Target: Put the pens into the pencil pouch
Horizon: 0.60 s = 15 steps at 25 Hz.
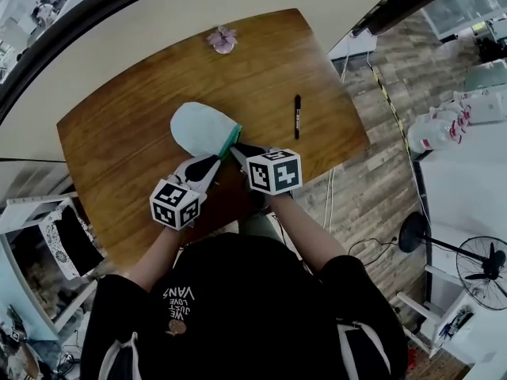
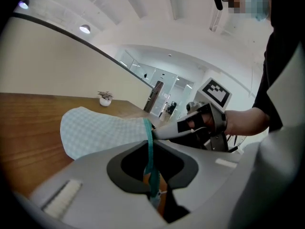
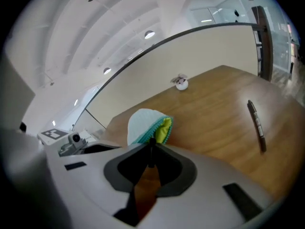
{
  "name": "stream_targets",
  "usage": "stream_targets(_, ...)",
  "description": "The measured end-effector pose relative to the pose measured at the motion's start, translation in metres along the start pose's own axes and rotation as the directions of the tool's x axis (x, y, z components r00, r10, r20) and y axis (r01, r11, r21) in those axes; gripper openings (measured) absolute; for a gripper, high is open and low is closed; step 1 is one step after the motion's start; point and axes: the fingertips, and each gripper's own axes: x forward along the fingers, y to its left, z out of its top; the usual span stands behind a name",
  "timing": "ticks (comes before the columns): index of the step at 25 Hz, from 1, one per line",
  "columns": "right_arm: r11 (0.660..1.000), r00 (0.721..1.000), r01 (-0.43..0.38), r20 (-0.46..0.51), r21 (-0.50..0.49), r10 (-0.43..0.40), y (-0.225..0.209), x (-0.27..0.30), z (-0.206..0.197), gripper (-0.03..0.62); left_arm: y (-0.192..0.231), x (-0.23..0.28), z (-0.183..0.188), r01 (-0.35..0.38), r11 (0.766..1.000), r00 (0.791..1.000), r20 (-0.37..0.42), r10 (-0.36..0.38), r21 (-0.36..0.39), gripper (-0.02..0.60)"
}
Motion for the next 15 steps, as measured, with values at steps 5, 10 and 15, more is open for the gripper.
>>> stream_targets(5, 0.947, 0.985, -0.161, 0.111, 0.279, 0.135, -0.006, 0.005, 0.022, 0.052, 0.009, 0.001, 0.015, -0.020, 0.996, 0.998, 0.052, 0.024, -0.083, 0.041)
stream_targets(10, 0.844, 0.928, -0.338, 0.297, 0.416, 0.225, -0.008, 0.000, 0.056, 0.054, 0.016, 0.006, 0.033, -0.028, 0.979, 0.991, 0.123, 0.054, -0.200, 0.040)
stream_targets(15, 0.826, 0.897, -0.377, 0.387, 0.419, 0.213, -0.028, -0.015, 0.075, 0.066, 0.018, 0.017, 0.039, -0.030, 0.959, 0.986, 0.149, 0.075, -0.282, 0.040)
